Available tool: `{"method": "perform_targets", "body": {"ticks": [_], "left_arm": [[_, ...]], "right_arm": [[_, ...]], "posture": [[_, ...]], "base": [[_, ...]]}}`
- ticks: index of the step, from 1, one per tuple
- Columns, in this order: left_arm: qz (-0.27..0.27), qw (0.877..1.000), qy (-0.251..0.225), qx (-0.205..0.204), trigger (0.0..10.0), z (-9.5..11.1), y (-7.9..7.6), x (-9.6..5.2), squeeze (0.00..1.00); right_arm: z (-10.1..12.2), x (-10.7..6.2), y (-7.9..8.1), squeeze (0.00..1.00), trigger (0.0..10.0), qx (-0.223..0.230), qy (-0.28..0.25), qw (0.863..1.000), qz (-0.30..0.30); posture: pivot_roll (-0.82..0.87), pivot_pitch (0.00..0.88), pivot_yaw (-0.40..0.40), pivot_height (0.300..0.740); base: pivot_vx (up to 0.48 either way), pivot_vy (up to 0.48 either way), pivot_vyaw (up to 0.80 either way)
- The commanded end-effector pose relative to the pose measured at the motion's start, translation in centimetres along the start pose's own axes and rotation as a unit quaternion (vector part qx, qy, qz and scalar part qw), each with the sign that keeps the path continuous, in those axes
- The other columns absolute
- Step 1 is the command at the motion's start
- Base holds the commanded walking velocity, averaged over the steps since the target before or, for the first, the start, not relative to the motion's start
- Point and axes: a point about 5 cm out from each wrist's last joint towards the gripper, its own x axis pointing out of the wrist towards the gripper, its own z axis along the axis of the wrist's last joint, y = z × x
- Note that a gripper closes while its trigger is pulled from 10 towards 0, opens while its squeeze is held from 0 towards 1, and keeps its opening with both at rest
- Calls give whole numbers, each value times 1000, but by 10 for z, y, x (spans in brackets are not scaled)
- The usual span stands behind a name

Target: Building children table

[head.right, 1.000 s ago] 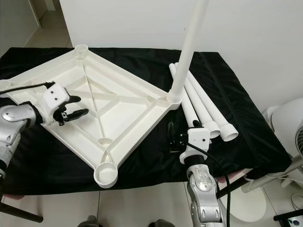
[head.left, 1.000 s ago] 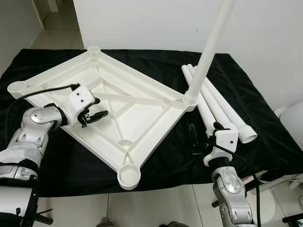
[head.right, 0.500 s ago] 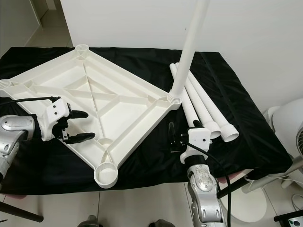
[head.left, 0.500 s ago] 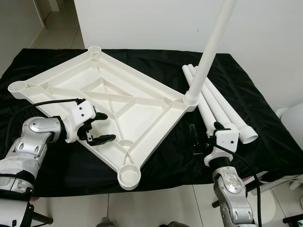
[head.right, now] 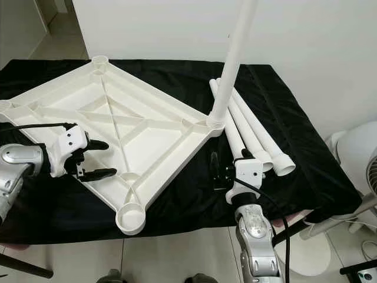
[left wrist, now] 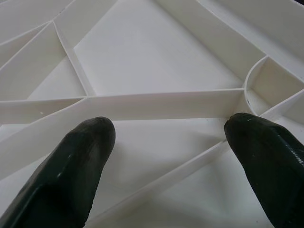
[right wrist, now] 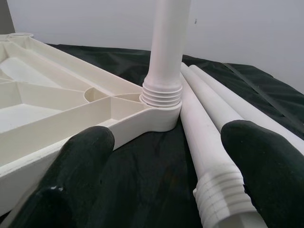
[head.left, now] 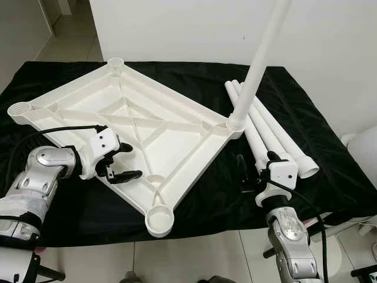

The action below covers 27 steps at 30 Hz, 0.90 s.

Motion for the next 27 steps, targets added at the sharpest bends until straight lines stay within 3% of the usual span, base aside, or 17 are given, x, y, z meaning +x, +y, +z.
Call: {"method": "perform_targets", "body": {"ticks": [1,8,14,27], "left_arm": [[-83,996,12,-1,10000,-3,-9,-5,0],[-131,991,33,5,9882,-6,-18,-8,0],[-128,991,44,8,10000,-8,-17,-9,0],[-119,990,57,49,10000,0,-13,13,0]], "right_arm": [[-3,-1,-2,0,10000,-4,5,1000,-1],[-4,0,-1,0,10000,-5,5,1000,3],[-4,0,-4,0,10000,-8,6,1000,2],[-2,5,-5,0,10000,-14,0,1000,7]], "posture": [[52,0,-42,740],[49,0,-42,740],[49,0,-46,740],[47,0,-49,740]], "base": [[0,0,0],[0,0,0],[0,0,0],[0,0,0]]}}
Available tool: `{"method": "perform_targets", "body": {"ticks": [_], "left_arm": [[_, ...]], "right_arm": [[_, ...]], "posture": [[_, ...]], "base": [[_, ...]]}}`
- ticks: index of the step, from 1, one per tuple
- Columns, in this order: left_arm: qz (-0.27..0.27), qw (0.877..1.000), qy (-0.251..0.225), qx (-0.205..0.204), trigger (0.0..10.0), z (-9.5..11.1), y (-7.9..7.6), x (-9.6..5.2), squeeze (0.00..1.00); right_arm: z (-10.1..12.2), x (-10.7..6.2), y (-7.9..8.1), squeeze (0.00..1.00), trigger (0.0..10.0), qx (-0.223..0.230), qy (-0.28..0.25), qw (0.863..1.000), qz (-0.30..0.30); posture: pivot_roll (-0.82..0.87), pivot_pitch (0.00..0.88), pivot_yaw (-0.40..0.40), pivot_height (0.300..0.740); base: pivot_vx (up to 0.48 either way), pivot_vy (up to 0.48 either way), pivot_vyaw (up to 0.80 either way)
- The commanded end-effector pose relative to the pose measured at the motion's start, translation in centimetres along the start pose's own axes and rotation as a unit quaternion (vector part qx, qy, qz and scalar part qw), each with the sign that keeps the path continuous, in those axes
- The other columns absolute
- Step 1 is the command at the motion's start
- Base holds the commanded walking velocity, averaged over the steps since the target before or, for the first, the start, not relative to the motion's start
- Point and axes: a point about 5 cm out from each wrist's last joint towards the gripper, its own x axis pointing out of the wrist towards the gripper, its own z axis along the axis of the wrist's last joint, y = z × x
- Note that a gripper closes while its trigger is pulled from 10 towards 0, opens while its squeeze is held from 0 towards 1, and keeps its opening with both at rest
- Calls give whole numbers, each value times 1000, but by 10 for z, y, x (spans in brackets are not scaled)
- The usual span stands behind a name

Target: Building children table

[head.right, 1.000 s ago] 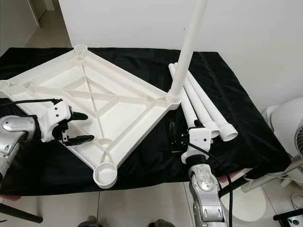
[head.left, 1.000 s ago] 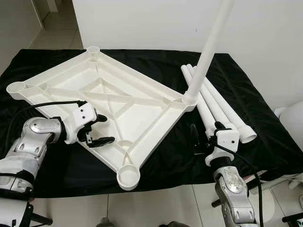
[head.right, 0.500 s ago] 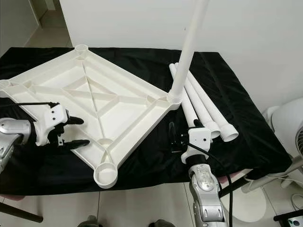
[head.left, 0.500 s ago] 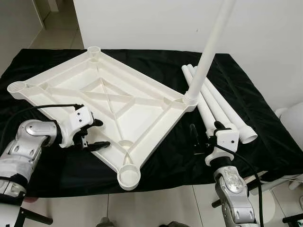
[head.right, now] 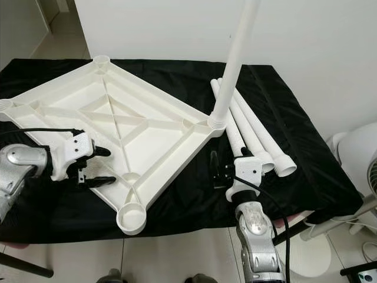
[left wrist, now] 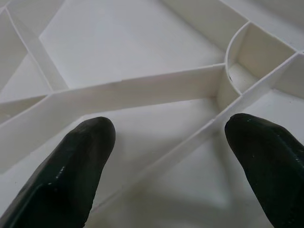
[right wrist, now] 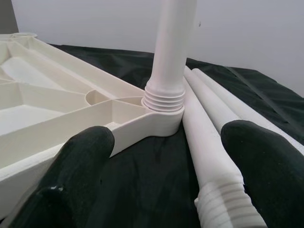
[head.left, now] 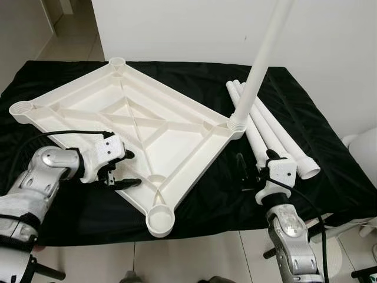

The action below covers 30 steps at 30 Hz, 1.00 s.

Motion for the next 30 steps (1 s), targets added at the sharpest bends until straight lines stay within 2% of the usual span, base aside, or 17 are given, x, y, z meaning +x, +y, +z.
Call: {"method": "perform_targets", "body": {"ticks": [1,8,9,13,14,15,16,30], "left_arm": [[-76,997,13,13,10000,0,-6,4,0],[-98,994,34,35,10000,2,-2,9,0],[-114,992,43,42,4353,2,-2,10,0],[-123,990,47,47,4353,2,-1,11,0],[-124,990,47,45,1137,2,0,10,0],[-124,990,47,45,1137,2,0,10,0],[-126,990,48,45,0,3,1,10,0],[-131,989,47,45,0,1,4,12,0]], "right_arm": [[-2,0,-3,0,10000,-5,3,1000,-1],[0,0,-6,0,10000,-10,1,1000,-4],[0,0,-7,0,10000,-12,1,1000,-6],[0,-1,-8,0,10000,-14,1,1000,-6],[0,-1,-8,0,10000,-16,1,1000,-7],[0,-1,-8,0,10000,-16,1,1000,-7],[0,-1,-9,0,10000,-16,1,1000,-8],[0,0,-12,0,10000,-20,1,1000,-13]], "posture": [[45,0,-48,740],[30,0,-31,740],[28,0,-23,740],[27,0,-20,740],[25,0,-18,740],[25,0,-18,740],[23,2,-12,740],[24,7,-10,740]], "base": [[0,0,0],[0,0,0],[0,0,0],[0,0,0],[0,0,0],[0,0,0],[0,0,0],[0,0,0]]}}
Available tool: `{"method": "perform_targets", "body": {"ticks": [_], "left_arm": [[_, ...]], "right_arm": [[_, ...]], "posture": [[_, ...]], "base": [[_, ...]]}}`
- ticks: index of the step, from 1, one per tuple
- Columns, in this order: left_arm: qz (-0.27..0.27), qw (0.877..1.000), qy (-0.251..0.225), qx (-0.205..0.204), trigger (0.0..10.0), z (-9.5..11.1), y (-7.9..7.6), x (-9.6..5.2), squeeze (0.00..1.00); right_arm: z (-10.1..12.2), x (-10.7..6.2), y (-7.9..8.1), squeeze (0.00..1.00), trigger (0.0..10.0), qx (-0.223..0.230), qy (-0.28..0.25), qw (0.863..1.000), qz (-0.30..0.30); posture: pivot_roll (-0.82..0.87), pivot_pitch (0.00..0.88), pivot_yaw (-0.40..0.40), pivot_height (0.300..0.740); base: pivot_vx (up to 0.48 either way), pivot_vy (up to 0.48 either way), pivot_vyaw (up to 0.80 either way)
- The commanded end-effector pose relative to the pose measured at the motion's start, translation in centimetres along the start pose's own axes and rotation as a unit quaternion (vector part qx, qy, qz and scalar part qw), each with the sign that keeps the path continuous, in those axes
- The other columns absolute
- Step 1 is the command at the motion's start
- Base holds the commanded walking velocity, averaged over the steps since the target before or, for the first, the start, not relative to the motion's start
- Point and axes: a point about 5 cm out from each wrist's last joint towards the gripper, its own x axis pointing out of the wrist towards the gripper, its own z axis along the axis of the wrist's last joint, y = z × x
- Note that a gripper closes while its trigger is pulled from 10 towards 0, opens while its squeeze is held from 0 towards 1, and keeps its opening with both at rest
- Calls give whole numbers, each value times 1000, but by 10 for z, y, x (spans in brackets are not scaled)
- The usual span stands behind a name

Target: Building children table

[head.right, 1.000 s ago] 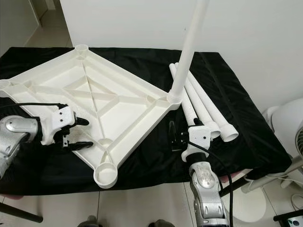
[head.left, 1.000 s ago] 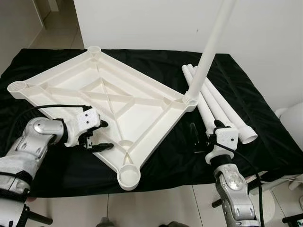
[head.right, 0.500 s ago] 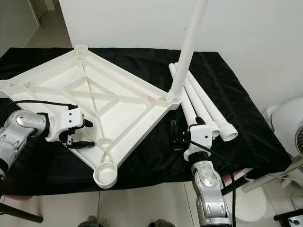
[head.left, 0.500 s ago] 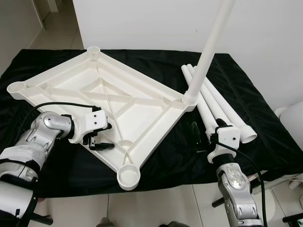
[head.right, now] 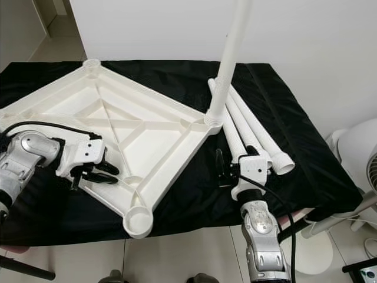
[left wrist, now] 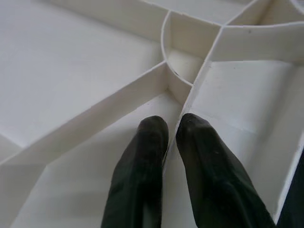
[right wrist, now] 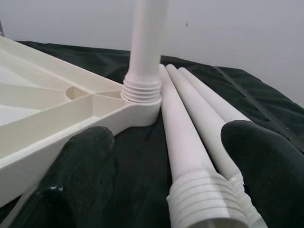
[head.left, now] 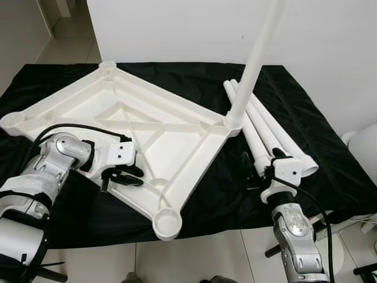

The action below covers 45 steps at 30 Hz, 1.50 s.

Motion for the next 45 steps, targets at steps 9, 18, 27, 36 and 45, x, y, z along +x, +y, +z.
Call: {"method": "perform_targets", "body": {"ticks": [9,18,27,36,45], "left_arm": [[43,999,-5,-26,0,-7,4,6,0],[140,990,-27,-25,0,2,21,12,0],[258,962,-64,-64,431,19,44,21,0],[317,944,-50,-80,7098,17,52,19,0],[294,954,-32,-56,10000,17,50,16,0]], "right_arm": [[0,1,-4,0,10000,-10,0,1000,-5],[0,2,-3,0,10000,-9,0,1000,-8],[1,3,-1,0,10000,-7,-1,1000,-10],[0,2,2,0,10000,-4,0,1000,-12],[-2,1,3,0,10000,-1,1,1000,-15]], "posture": [[23,7,-11,740],[21,9,-8,740],[20,15,-9,740],[19,16,-4,740],[25,12,2,740]], "base": [[0,0,0],[0,0,0],[0,0,0],[0,0,0],[0,0,0]]}}
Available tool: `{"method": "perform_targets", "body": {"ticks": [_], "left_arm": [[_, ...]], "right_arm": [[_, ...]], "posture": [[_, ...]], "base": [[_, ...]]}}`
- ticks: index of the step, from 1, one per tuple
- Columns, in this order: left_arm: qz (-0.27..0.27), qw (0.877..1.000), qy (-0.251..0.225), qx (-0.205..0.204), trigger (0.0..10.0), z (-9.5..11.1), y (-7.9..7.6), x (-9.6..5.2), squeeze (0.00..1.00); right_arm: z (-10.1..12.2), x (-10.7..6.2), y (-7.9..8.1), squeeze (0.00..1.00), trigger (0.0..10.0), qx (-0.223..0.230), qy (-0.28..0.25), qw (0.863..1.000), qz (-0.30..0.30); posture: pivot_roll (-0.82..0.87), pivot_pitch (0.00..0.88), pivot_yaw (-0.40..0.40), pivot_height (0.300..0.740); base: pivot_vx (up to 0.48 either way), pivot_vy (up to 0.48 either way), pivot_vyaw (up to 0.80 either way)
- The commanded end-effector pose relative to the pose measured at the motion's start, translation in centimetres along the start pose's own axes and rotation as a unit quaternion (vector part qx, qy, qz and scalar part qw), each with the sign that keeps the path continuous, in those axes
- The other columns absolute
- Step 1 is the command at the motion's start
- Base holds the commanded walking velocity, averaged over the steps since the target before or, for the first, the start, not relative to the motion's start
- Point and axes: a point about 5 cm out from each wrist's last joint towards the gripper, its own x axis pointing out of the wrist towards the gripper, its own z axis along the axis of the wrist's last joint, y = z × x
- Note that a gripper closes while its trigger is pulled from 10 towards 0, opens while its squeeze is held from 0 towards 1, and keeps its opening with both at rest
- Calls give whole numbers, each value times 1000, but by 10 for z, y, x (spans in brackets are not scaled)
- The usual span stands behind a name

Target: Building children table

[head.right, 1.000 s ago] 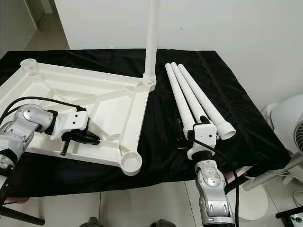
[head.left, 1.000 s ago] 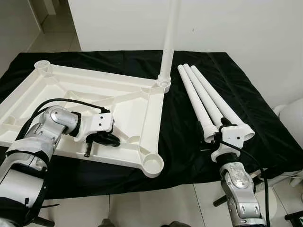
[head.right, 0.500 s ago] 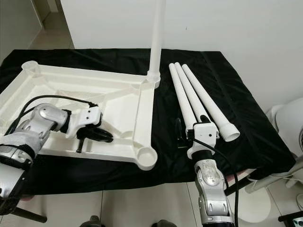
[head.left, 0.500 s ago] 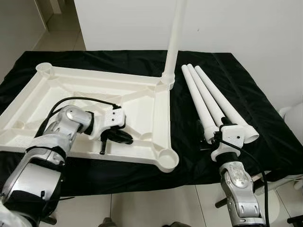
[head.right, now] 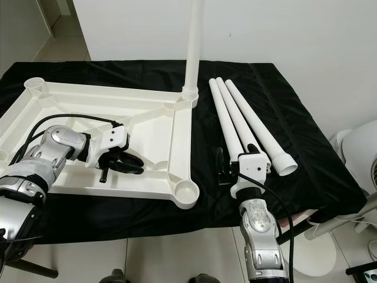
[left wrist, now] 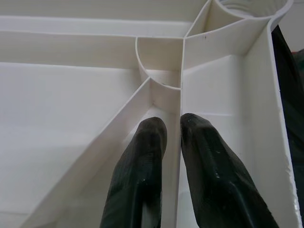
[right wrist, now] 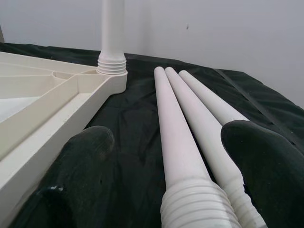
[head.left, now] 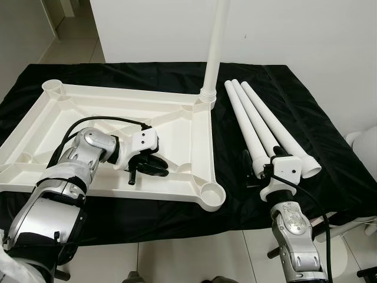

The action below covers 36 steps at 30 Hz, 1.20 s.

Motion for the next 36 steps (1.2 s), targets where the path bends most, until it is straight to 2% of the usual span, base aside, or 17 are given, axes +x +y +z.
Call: {"method": "perform_targets", "body": {"ticks": [1,10,14,24,33,34,35,36], "left_arm": [[283,959,17,3,10000,-5,25,-12,0],[308,949,70,3,10000,-13,21,-17,0],[311,948,69,-1,10000,-13,19,-18,0],[333,942,27,-27,10000,-8,11,-25,0],[348,936,42,-45,9843,-7,8,-23,0],[346,936,46,-43,4549,-7,6,-21,0],[348,935,52,-39,2824,-7,5,-20,0],[349,935,55,-37,588,-7,4,-18,0]], "right_arm": [[-4,-2,0,0,10000,0,5,1000,-4],[-3,-4,-3,0,10000,-2,6,1000,-13],[-4,-4,-3,0,10000,-2,6,1000,-14],[-5,0,-1,0,10000,-1,9,1000,-3],[-4,0,-1,0,10000,-1,8,1000,-3],[-4,-1,-1,0,10000,-1,8,1000,-4],[-4,-2,-1,0,10000,-1,8,1000,-5],[-4,-2,-1,0,10000,0,9,1000,-6]], "posture": [[25,12,5,740],[25,25,5,740],[27,27,2,740],[51,30,-25,740],[47,32,-20,740],[44,33,-17,740],[43,34,-16,740],[43,34,-15,740]], "base": [[0,0,0],[0,0,0],[0,0,0],[0,0,0],[0,0,0],[0,0,0],[0,0,0],[0,0,0]]}}
